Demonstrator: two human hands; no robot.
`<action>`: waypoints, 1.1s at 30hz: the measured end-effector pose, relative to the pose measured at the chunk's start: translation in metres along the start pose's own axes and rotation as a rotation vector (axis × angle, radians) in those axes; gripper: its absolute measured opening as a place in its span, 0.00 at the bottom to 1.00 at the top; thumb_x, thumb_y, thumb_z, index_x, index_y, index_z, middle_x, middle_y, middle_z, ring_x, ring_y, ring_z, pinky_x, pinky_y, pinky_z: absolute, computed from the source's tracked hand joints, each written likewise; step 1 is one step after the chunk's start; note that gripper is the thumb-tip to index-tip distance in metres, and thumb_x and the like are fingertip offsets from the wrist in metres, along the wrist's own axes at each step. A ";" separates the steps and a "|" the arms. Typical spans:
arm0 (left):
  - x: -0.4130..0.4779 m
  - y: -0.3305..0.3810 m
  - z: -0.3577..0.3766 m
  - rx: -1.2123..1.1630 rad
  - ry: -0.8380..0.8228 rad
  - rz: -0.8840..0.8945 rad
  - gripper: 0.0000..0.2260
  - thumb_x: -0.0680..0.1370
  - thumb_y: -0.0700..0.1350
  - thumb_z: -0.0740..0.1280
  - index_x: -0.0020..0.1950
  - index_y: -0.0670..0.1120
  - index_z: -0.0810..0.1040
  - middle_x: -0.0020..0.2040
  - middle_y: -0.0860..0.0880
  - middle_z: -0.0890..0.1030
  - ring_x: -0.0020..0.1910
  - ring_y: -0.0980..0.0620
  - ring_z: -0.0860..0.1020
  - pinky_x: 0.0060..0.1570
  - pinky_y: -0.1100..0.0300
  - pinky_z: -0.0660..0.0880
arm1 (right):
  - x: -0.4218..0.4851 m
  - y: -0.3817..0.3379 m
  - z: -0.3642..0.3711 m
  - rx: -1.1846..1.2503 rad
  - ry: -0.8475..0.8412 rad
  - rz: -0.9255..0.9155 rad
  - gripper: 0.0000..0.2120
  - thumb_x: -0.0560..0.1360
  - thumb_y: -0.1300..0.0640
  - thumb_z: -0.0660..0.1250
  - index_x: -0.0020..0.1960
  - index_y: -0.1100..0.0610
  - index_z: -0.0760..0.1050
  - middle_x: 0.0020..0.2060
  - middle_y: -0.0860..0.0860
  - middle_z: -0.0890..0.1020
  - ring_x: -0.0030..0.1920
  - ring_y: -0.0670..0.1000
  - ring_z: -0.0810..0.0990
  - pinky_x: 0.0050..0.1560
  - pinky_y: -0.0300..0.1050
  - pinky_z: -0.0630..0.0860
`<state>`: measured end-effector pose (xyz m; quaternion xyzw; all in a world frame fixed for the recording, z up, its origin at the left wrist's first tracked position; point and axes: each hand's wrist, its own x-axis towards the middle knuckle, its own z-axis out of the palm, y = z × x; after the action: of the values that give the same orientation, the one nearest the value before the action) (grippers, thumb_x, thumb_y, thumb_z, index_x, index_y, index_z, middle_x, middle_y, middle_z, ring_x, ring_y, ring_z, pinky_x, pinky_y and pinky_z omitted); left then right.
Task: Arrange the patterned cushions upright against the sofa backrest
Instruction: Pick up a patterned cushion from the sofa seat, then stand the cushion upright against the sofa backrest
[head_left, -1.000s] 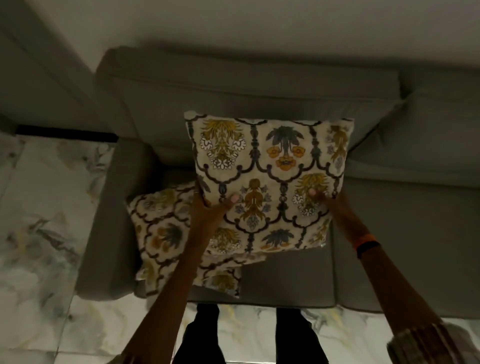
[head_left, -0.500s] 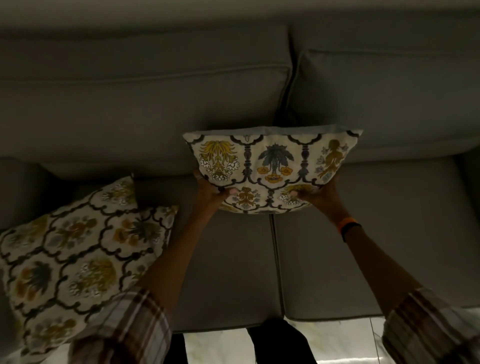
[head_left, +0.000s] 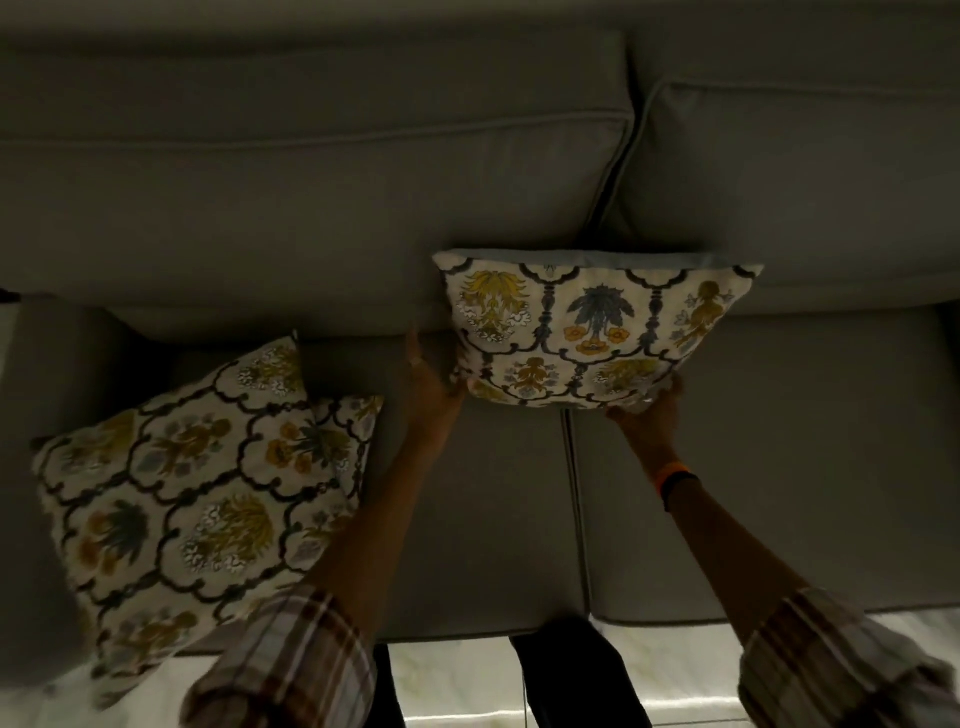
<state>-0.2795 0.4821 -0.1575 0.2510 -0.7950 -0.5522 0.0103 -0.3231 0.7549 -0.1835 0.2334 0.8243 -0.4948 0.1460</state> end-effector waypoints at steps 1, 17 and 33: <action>-0.006 -0.011 -0.014 0.077 -0.001 0.042 0.43 0.74 0.40 0.75 0.81 0.39 0.52 0.81 0.37 0.58 0.79 0.44 0.59 0.79 0.52 0.59 | -0.018 0.001 0.016 -0.041 -0.003 0.029 0.49 0.74 0.68 0.79 0.85 0.62 0.52 0.82 0.63 0.62 0.82 0.64 0.62 0.83 0.59 0.62; -0.076 -0.228 -0.375 0.345 0.313 -0.535 0.52 0.69 0.65 0.74 0.81 0.46 0.48 0.81 0.41 0.55 0.80 0.38 0.56 0.78 0.36 0.56 | -0.229 -0.069 0.373 -0.180 -0.592 0.072 0.49 0.76 0.46 0.78 0.85 0.55 0.53 0.81 0.59 0.67 0.78 0.63 0.70 0.78 0.66 0.69; -0.082 -0.198 -0.368 -0.316 0.333 -0.438 0.57 0.59 0.51 0.85 0.80 0.50 0.54 0.74 0.50 0.69 0.73 0.48 0.68 0.72 0.54 0.69 | -0.231 -0.093 0.300 0.052 -0.602 -0.091 0.34 0.71 0.52 0.81 0.75 0.41 0.74 0.62 0.35 0.86 0.60 0.36 0.85 0.51 0.32 0.85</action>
<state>-0.0227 0.1428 -0.1672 0.4986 -0.6138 -0.6092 0.0598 -0.1729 0.3969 -0.1454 0.0431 0.7408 -0.5684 0.3553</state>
